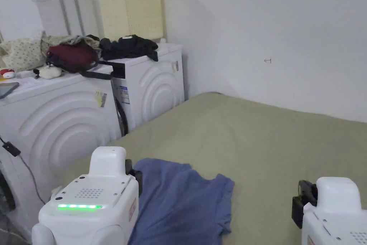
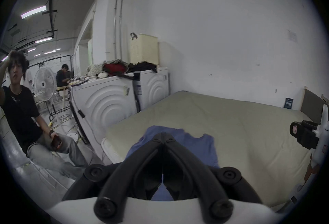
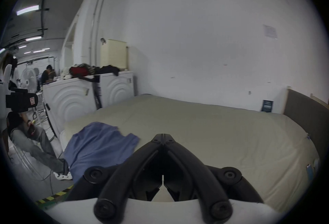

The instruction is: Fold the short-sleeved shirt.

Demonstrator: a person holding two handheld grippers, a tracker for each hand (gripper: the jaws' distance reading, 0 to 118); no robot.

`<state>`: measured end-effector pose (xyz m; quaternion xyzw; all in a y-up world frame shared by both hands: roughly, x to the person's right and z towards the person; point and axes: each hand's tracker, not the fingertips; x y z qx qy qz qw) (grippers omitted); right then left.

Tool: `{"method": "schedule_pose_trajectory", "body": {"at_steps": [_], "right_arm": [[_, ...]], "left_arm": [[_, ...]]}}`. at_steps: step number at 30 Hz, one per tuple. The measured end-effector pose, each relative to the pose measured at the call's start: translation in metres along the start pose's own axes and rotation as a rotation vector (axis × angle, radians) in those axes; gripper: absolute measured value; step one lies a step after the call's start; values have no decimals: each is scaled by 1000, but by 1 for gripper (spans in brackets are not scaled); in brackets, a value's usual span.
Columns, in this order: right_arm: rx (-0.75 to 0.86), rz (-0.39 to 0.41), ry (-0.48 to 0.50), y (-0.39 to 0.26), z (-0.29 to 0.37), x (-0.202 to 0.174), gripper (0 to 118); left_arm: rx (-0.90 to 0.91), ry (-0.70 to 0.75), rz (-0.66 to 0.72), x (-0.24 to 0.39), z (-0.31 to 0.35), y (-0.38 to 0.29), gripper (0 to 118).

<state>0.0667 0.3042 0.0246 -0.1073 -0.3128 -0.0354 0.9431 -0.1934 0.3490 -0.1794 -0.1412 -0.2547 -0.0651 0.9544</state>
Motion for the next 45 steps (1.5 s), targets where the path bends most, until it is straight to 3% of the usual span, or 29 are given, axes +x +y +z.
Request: {"method": "schedule_pose_trajectory", "body": {"at_steps": [9, 16, 24, 28, 29, 30, 31, 32, 34, 35, 41, 45], "right_arm": [[-50, 20, 28, -16, -21, -1, 1], [-92, 23, 29, -33, -36, 4, 1], [-183, 31, 43, -64, -55, 6, 1], [-240, 18, 50, -83, -62, 9, 2], [-254, 18, 51, -88, -64, 9, 2], [-266, 20, 47, -93, -66, 10, 2], [-280, 21, 47, -98, -68, 10, 2], [-294, 18, 53, -102, -70, 12, 2], [-314, 3, 47, -110, -72, 14, 2], [-322, -6, 52, -113, -73, 15, 2], [-360, -22, 59, -126, -76, 18, 2], [-379, -27, 61, -130, -71, 20, 2]], "left_arm": [[-97, -37, 95, -14, -46, -10, 0], [-178, -93, 35, 8, -100, -19, 0], [-431, -226, -87, 62, -194, -62, 0], [-566, -301, -73, 85, -236, -89, 1], [-570, -294, -67, 89, -241, -93, 6], [-587, -309, -88, 96, -247, -96, 21], [-618, -330, -96, 100, -252, -98, 21], [-671, -322, -94, 104, -260, -101, 30], [-708, -288, -55, 108, -273, -111, 94], [-739, -291, -61, 110, -279, -115, 112], [-841, -300, -74, 116, -296, -137, 112], [-818, -277, -123, 124, -296, -142, 112]]}}
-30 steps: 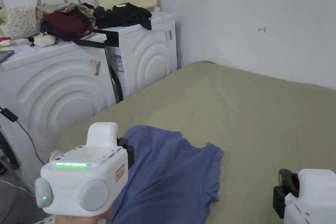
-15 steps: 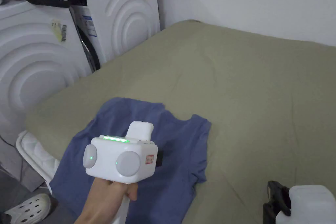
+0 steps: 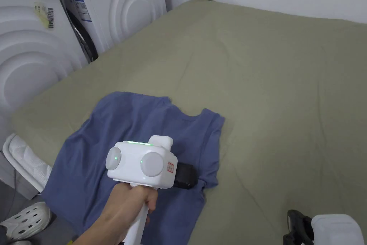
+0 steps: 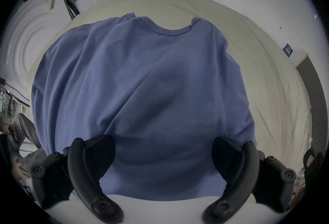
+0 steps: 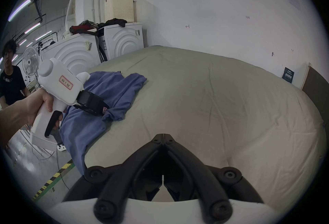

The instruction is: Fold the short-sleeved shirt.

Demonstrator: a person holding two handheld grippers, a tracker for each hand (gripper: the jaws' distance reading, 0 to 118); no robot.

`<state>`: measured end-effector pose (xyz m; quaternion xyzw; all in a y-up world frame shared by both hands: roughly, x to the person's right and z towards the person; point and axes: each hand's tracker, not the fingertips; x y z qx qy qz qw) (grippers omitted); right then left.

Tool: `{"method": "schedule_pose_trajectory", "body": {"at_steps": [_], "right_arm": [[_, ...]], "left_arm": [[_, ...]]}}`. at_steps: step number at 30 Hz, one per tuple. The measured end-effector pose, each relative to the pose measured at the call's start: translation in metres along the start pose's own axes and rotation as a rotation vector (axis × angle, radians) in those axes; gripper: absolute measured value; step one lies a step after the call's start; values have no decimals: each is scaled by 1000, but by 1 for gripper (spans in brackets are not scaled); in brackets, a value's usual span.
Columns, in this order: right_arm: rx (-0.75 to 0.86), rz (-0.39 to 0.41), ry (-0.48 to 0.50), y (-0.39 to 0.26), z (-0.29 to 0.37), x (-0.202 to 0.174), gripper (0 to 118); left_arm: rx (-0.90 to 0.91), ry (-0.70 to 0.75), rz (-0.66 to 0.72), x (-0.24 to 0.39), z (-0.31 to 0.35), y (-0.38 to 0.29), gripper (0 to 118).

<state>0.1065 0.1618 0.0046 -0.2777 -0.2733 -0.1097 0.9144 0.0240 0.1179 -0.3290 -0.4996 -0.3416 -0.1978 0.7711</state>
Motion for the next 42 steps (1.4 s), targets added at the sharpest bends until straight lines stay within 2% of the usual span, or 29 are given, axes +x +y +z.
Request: {"method": "schedule_pose_trajectory", "body": {"at_steps": [1, 3, 4, 5, 6, 8, 12, 14, 18, 19, 22, 26, 34, 38, 42], "right_arm": [[-2, -1, -2, -1, 2, 1, 2], [-3, -9, -8, -3, 8, 4, 2], [-4, -12, -11, -5, 12, 6, 2], [-6, -18, -18, -6, 17, 8, 2], [-7, -24, -22, -8, 22, 11, 2], [-9, -38, -34, -12, 35, 17, 2], [6, -48, -100, -20, 68, 33, 2], [16, -74, -130, -24, 83, 46, 2], [27, -120, -206, -32, 112, 71, 2], [31, -131, -230, -34, 119, 77, 2], [38, -179, -288, -42, 138, 98, 2], [36, -222, -361, -53, 158, 125, 2], [29, -316, -501, -73, 178, 176, 2], [32, -354, -548, -73, 180, 197, 2], [32, -358, -565, -72, 177, 209, 2]], "left_arm": [[6, -1, -16, -1, 2, -1, 109], [11, -14, -17, -2, 9, -3, 84], [28, -17, -25, -1, 16, -3, 60], [49, -14, -36, -1, 23, -4, 4], [58, -26, -29, -2, 27, -3, 0], [54, -36, 7, -2, 29, -1, 0], [73, -23, -19, 9, 44, 6, 0], [117, -118, 5, 18, 60, 13, 0], [187, -84, -98, 64, 83, 39, 0], [197, -116, -124, 79, 87, 47, 0], [243, -183, -162, 133, 98, 72, 0], [291, -300, -288, 235, 111, 97, 0], [291, -568, -560, 464, 137, 76, 0], [237, -684, -612, 529, 119, 62, 0], [152, -653, -642, 552, 73, 37, 0]]}}
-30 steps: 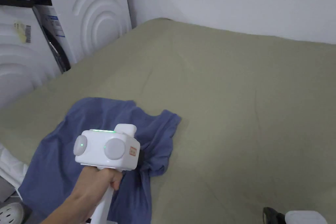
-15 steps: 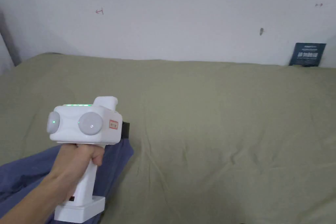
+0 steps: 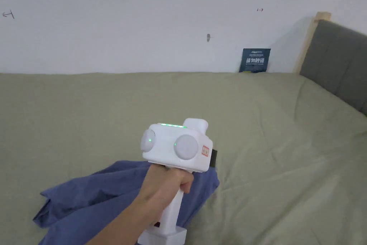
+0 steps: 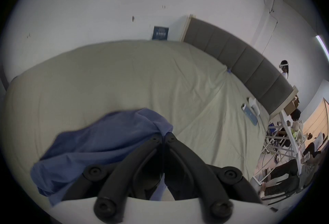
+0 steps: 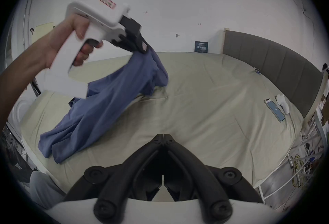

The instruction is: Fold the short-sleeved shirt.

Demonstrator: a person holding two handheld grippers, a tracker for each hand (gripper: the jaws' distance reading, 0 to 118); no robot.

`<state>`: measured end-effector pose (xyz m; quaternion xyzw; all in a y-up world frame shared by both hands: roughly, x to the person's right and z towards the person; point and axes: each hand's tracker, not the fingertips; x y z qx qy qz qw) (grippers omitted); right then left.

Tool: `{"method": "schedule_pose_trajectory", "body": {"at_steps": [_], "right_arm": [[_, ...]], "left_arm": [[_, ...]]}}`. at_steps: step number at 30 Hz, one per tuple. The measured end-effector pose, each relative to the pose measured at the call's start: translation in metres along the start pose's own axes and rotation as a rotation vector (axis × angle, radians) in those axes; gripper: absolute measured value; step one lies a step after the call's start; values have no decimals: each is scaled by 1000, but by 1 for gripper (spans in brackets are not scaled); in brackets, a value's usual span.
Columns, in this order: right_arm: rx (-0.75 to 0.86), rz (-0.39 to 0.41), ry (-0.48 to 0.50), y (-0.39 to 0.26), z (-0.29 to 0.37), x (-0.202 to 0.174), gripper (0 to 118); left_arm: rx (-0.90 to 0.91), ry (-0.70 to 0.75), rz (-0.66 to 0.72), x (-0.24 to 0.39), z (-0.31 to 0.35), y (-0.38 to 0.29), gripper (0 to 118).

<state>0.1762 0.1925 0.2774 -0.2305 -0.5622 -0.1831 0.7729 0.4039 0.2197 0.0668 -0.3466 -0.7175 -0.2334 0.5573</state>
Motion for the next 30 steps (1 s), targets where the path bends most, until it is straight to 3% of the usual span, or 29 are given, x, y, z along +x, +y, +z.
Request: {"method": "schedule_pose_trajectory", "body": {"at_steps": [3, 7, 8, 9, 11, 16, 22, 24, 25, 26, 28, 30], "right_arm": [[-2, -4, -4, 0, -7, 3, 2], [-11, -9, -2, -2, -14, 4, 2], [-14, -8, -3, -2, -15, 3, 2], [-14, -6, -3, -3, -15, 3, 2], [-14, -7, -6, -1, -14, 2, 2], [15, 9, 11, 8, 4, -6, 2], [123, 50, 65, 20, 47, -28, 2], [154, 54, 82, 21, 60, -36, 2], [165, 58, 94, 21, 66, -40, 2], [178, 64, 110, 21, 72, -44, 2], [190, 63, 118, 19, 83, -52, 2], [202, 56, 145, 15, 92, -57, 2]], "left_arm": [[-92, 24, 65, -13, -31, -26, 0], [-114, 53, 55, -22, -40, -48, 1], [-115, 50, 60, -25, -36, -51, 12], [-88, 49, 79, -27, -28, -51, 38], [-55, 50, 85, -32, -9, -57, 118], [153, 139, 109, -33, 101, -77, 118], [384, 264, 162, -30, 258, -162, 118], [415, 338, 179, -24, 295, -194, 113], [436, 371, 187, -21, 309, -208, 103], [437, 383, 181, -19, 321, -221, 76], [477, 467, 169, -12, 344, -246, 2], [511, 588, 154, -1, 357, -268, 0]]}}
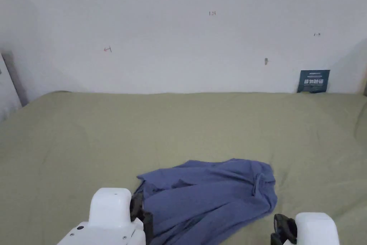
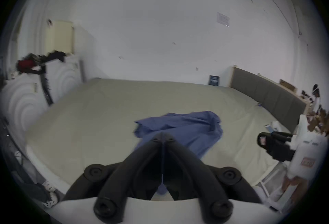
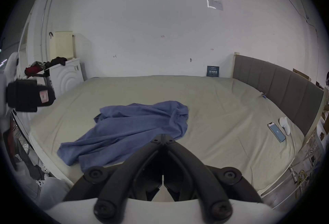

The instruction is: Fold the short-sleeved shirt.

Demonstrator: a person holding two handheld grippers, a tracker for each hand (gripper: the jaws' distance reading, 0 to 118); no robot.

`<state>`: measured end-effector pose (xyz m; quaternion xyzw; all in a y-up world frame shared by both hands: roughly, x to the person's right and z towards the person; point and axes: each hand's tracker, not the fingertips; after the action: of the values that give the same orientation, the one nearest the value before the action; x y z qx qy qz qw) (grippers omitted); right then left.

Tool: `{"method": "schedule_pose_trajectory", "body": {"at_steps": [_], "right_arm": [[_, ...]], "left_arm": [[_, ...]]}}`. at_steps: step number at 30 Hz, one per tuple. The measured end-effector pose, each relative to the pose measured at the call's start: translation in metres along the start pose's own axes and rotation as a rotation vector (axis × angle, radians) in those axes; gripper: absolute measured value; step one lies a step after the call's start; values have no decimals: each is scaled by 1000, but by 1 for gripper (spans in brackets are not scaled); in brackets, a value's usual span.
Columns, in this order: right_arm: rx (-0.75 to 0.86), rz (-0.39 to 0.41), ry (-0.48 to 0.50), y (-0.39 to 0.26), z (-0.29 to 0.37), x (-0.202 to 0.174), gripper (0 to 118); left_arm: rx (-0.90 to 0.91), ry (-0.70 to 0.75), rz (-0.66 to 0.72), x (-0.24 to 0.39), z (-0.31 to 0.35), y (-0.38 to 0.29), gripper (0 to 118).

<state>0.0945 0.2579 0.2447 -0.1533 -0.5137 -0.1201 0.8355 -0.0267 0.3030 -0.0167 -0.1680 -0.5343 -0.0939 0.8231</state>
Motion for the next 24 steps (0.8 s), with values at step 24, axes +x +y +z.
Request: {"method": "schedule_pose_trajectory", "body": {"at_steps": [24], "right_arm": [[-20, 34, 71, -18, 9, -33, 2]], "left_arm": [[-281, -4, 151, -108, -24, -38, 0]]}}
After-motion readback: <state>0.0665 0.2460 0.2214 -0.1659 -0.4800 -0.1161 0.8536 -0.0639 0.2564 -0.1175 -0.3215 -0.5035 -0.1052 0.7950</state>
